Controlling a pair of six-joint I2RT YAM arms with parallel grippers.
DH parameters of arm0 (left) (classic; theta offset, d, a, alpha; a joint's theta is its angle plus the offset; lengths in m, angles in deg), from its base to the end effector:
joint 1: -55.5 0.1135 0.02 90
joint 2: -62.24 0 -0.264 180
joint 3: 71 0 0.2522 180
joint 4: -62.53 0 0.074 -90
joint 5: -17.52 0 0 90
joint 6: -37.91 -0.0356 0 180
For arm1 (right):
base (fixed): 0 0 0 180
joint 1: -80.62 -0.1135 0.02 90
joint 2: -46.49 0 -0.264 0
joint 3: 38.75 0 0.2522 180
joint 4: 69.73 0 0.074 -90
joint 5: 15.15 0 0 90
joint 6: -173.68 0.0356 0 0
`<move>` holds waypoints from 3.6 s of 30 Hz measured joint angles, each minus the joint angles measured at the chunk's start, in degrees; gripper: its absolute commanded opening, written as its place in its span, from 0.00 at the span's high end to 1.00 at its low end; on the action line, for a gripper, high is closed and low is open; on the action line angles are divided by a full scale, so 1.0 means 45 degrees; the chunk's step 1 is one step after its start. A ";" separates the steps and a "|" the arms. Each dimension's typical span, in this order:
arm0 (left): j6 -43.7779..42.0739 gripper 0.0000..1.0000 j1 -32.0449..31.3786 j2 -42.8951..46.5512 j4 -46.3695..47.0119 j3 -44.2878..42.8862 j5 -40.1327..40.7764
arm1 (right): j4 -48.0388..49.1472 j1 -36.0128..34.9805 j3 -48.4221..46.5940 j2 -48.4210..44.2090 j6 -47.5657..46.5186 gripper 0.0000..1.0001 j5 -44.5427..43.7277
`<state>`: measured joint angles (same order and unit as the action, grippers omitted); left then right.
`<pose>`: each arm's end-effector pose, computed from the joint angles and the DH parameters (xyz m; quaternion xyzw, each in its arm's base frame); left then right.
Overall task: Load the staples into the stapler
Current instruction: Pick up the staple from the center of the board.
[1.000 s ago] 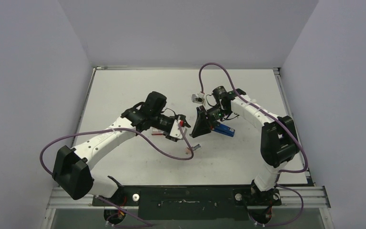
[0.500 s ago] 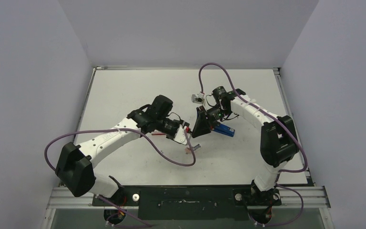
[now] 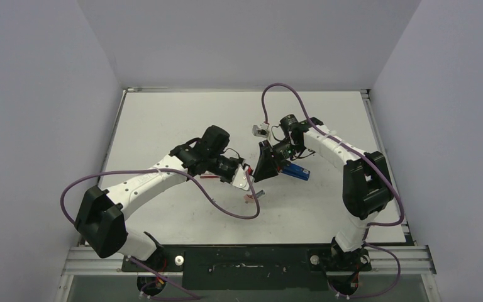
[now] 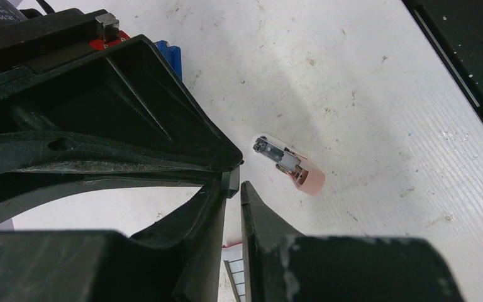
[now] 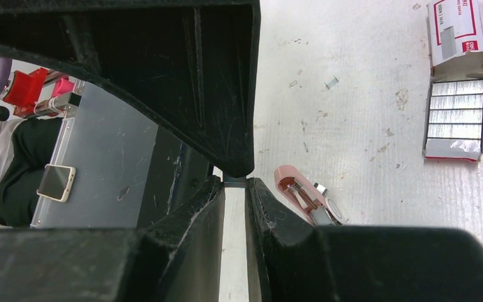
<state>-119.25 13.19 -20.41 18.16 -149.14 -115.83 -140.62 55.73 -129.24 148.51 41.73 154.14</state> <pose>0.2079 -0.2223 0.2803 0.7853 0.3965 -0.2675 0.3931 0.2871 0.1718 0.2414 -0.4584 0.6181 0.6220 0.1448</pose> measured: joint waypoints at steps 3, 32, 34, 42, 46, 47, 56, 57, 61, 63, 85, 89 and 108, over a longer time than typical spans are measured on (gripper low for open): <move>0.0029 0.94 -0.0010 0.0000 0.0034 -0.0005 0.0034 | -0.0015 0.0000 0.0000 0.0000 -0.0078 0.89 0.0000; 1.0656 1.00 0.2268 0.0797 0.7359 0.2846 -0.0952 | -0.4561 0.1851 -0.1797 0.0602 -0.5197 0.56 -0.0374; 1.2157 1.00 0.2550 0.0787 0.8306 0.3104 -0.1098 | -0.4342 0.1953 -0.1749 0.0510 -0.5066 0.57 -0.0452; 1.8200 1.00 0.2608 -0.0209 1.0205 0.2807 -0.1579 | 0.1928 0.1749 0.1292 -0.3128 0.0015 0.56 -0.2997; 2.1065 1.00 0.2691 -0.0826 1.0627 0.2628 -0.1875 | 0.3551 0.1209 0.1258 -0.4702 0.0641 0.53 -0.4177; 2.1818 1.00 0.2710 -0.0928 1.0734 0.2628 -0.1953 | 0.3837 0.0996 0.1268 -0.4930 0.0627 0.53 -0.4556; 2.7205 1.00 0.2841 -0.1540 1.3202 0.2667 -0.2710 | 0.5357 -0.1457 0.2628 -0.6892 -0.0345 0.51 -0.7902; 2.7608 1.00 0.2841 -0.1642 1.3454 0.2667 -0.2788 | 0.5430 -0.1467 0.2701 -0.7028 -0.0491 0.51 -0.8136; 2.8924 1.00 0.2837 -0.2181 1.4178 0.2667 -0.3016 | 0.5493 -0.1603 0.2841 -0.7485 -0.0971 0.51 -0.9029; 2.9293 1.00 0.2837 -0.2390 1.4304 0.2667 -0.3113 | 0.5542 -0.1865 0.2841 -0.7558 -0.1214 0.52 -0.9471; 3.0342 1.00 0.2798 -0.2671 1.5290 0.2628 -0.3682 | 0.5557 -0.3055 0.2841 -0.7155 -0.1880 0.74 -1.0700; 3.0342 1.00 0.2769 -0.2671 1.5329 0.2628 -0.3716 | 0.5552 -0.3055 0.2841 -0.7135 -0.1875 0.79 -1.0705; 3.0333 1.00 0.2769 -0.2676 1.5329 0.2628 -0.3730 | 0.5547 -0.3055 0.2841 -0.7121 -0.1885 0.80 -1.0768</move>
<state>17.25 25.65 -32.46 87.14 -137.32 -132.62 -115.66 41.99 -116.45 116.47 33.25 105.68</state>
